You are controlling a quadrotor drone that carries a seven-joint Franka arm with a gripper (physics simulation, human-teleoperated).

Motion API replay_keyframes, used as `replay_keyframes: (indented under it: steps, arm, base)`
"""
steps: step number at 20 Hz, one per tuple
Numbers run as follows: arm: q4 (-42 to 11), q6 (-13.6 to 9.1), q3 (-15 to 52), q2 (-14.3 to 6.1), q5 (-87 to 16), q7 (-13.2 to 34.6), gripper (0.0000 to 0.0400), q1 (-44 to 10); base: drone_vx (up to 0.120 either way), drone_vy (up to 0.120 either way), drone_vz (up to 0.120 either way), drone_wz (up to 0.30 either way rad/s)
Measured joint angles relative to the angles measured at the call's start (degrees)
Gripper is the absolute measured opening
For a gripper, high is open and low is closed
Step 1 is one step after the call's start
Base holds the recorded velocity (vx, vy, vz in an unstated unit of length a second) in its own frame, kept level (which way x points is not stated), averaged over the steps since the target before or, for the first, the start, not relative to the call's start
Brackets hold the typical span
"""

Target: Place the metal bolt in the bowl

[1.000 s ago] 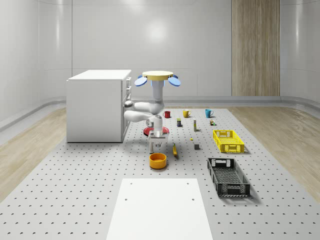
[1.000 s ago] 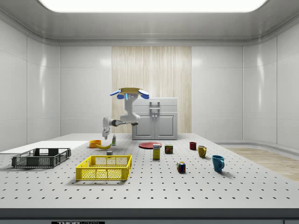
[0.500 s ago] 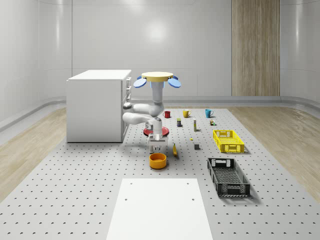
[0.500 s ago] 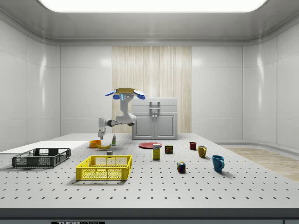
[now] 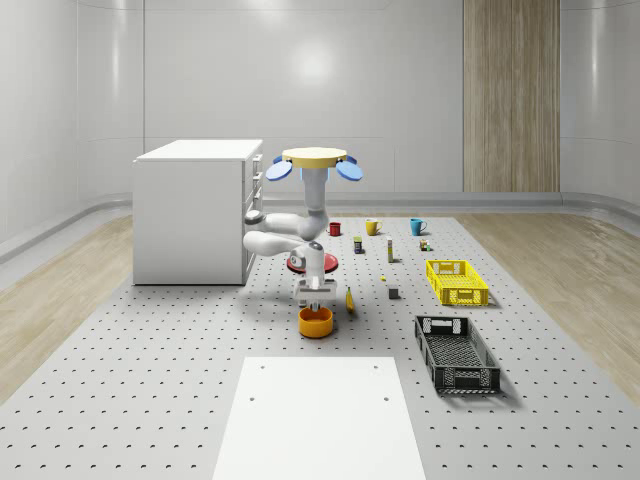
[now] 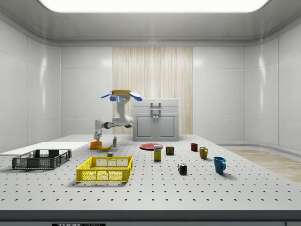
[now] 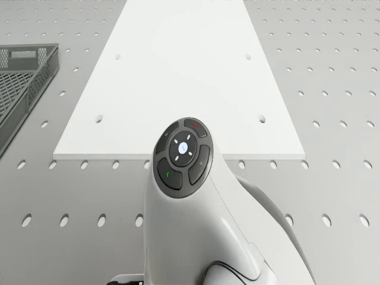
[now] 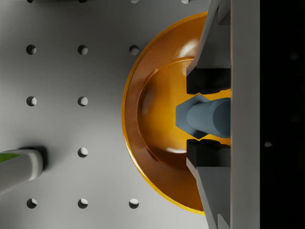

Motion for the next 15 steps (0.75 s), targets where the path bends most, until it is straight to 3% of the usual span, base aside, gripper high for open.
replay_keyframes:
  steps: [2, 4, 7, 10, 15]
  arm:
    - [0.0, 0.02, 0.0, -0.02, 0.02, 0.0, 0.0158, 0.0]
    - [0.01, 0.1, 0.0, -0.04, 0.12, 0.04, 0.0254, -0.01]
    - [0.02, 0.21, 0.01, -0.09, 0.23, 0.07, 0.0331, -0.01]
    - [0.04, 0.3, 0.01, -0.16, 0.31, 0.1, 0.0367, -0.02]
    - [0.05, 0.44, 0.03, -0.27, 0.39, 0.12, 0.0391, -0.04]
  base:
    - [0.08, 0.0, 0.0, 0.0]
    - [0.0, 0.0, 0.0, 0.0]
    - [0.0, 0.0, 0.0, 0.0]
    - [0.0, 0.0, 0.0, 0.0]
    - [0.0, 0.0, 0.0, 0.0]
